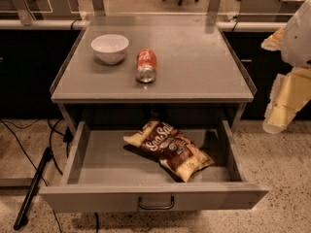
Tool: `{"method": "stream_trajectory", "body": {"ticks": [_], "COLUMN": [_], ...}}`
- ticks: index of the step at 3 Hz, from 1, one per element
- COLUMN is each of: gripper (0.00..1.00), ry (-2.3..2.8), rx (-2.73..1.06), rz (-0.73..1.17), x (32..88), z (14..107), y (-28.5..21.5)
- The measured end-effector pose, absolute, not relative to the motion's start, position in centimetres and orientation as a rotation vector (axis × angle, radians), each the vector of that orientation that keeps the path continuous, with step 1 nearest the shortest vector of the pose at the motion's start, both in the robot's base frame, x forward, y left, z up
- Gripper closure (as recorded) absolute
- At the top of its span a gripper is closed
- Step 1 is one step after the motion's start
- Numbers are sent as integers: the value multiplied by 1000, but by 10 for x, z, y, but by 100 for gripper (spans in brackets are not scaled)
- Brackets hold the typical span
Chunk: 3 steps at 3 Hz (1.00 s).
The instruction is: Pick brown chip bag from top drawer and place on counter
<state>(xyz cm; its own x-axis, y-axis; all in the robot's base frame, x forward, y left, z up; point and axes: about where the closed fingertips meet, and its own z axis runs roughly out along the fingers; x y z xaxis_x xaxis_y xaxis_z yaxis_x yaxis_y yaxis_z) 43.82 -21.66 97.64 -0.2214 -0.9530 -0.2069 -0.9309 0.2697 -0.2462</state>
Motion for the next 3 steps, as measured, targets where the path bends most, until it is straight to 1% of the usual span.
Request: {"method": "stream_trajectory", "body": {"ticks": [1, 2, 3], "gripper": [0, 18, 43], "ry": [2231, 2231, 2229], "rx": [-1724, -1724, -1693], "rz": [-99, -99, -82], "x": [438, 438, 435], "z": [976, 976, 971], "y": [-217, -217, -210]}}
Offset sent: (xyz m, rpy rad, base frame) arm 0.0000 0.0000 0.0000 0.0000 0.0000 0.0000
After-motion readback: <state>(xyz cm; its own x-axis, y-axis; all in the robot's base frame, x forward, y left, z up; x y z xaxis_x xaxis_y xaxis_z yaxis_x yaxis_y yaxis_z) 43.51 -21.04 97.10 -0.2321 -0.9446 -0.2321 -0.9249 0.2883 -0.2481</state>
